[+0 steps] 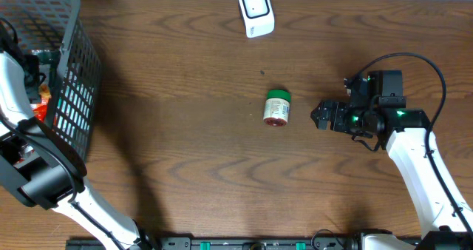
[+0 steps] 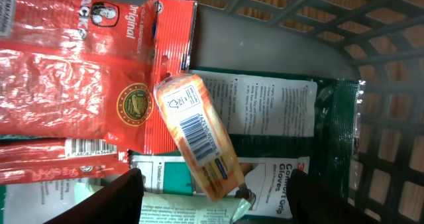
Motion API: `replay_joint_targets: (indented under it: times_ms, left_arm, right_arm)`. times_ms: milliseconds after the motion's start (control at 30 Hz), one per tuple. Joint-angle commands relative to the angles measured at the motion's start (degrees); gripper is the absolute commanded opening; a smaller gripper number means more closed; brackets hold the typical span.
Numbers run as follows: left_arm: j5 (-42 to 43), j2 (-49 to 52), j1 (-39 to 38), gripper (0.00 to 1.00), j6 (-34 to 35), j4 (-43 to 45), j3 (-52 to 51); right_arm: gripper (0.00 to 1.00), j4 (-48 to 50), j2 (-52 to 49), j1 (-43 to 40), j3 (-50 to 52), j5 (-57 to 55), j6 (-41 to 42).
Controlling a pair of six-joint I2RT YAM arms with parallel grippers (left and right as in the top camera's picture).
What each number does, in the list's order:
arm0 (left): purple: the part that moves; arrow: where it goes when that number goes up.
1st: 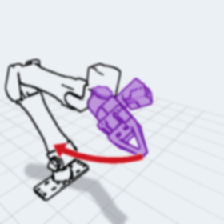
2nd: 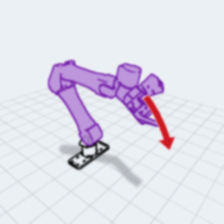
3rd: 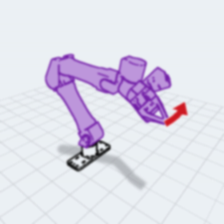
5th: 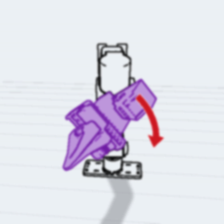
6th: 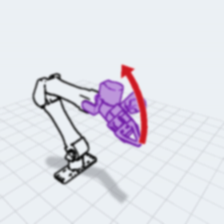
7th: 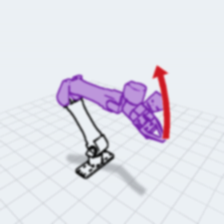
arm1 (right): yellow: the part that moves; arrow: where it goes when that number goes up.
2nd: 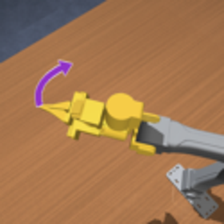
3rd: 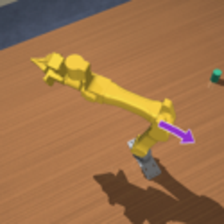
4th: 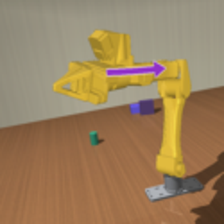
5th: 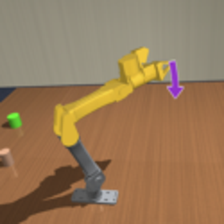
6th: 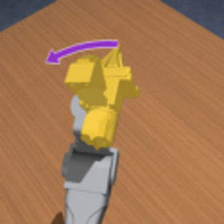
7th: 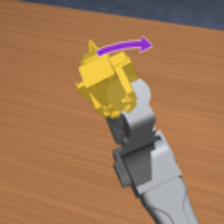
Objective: Scan the item barcode
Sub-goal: 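Move the left gripper back into the basket toward the orange soap bar, then grasp the orange soap bar with the left gripper and lift it out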
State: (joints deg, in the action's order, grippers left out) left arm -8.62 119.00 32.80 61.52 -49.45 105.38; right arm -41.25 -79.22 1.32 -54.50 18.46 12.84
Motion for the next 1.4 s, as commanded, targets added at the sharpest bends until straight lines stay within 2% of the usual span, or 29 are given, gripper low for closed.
replay_joint_targets:
  times_ms: [0,367,433,533,633,667,833,1000,1200,1367]
  left_arm:
    - [-1.55,1.60,-0.02,0.70,0.79,1.09,-0.94]
    - [-1.51,6.05,-0.02,0.69,0.79,1.20,-0.94]
    - [-1.51,6.05,-0.02,0.59,0.76,1.46,-0.92]
    - [-1.51,6.03,-0.02,0.36,0.74,1.88,-0.90]
    - [-1.51,5.92,-0.02,0.21,0.72,1.81,-0.87]
    - [-1.49,5.79,0.04,0.19,0.72,1.77,-0.79]
    - [-1.49,2.40,0.55,0.19,0.68,1.79,-0.20]
    - [-1.53,-6.05,1.33,0.19,-0.74,2.62,-0.02]
    - [-0.50,-21.44,0.74,0.19,-8.17,2.73,-0.04]
    - [7.06,-32.41,-4.87,0.19,-17.84,-6.12,-0.04]
  right_arm:
    - [0.99,0.09,0.02,0.66,-0.87,0.44,0.42]
    - [0.99,0.09,0.02,0.66,-0.87,0.46,0.42]
    - [0.99,0.09,0.02,0.63,-0.87,0.46,0.42]
    - [0.99,0.09,0.02,0.63,-0.87,0.46,0.42]
    - [0.99,0.09,0.02,0.63,-0.87,0.46,0.42]
    - [0.99,0.09,0.02,0.66,-0.87,0.46,0.42]
    - [0.99,0.09,0.02,0.63,-0.87,0.44,0.42]
    - [0.99,0.09,0.02,0.66,-0.87,0.44,0.42]
    - [0.99,0.09,0.02,0.63,-0.87,0.46,0.42]
    - [0.99,0.09,0.02,0.63,-0.87,0.46,0.42]
